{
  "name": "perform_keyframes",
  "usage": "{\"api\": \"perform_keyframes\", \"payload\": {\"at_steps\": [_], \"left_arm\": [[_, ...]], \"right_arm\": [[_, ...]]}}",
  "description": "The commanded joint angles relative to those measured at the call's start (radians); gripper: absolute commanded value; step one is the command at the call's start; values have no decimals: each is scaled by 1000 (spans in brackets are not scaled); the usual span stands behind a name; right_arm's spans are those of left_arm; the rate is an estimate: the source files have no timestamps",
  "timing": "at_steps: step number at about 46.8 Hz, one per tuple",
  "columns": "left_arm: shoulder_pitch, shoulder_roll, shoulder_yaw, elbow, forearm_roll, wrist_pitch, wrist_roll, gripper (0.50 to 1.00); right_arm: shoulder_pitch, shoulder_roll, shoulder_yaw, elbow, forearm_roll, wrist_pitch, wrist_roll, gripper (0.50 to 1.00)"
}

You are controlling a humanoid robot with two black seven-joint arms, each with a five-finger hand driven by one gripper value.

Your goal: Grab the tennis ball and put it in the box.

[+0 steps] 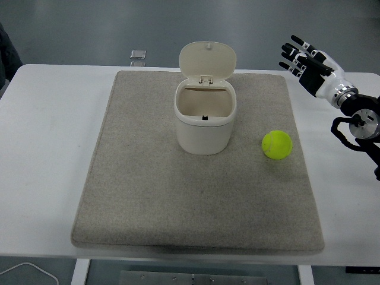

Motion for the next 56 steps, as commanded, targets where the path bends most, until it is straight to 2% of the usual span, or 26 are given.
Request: {"api": "perform_keyframes", "payload": {"at_steps": [1, 27, 39, 43, 56], "left_arm": [[0, 0, 0, 0, 0, 0, -1, 990], [-9, 0, 2, -8, 0, 0, -1, 992], [-9, 0, 2, -9, 0, 0, -1, 992], [-9, 0, 2, -9, 0, 0, -1, 992], [-9, 0, 0, -9, 0, 0, -1, 992]], "right_arm": [[0, 0, 0, 0, 0, 1, 0, 926], [20, -8, -3, 1, -17, 7, 2, 926], [23, -38, -12, 1, -37, 76, 3, 926], [23, -55, -12, 1, -100, 105, 5, 924], [46, -98, -18, 3, -274, 134, 8, 924]]}}
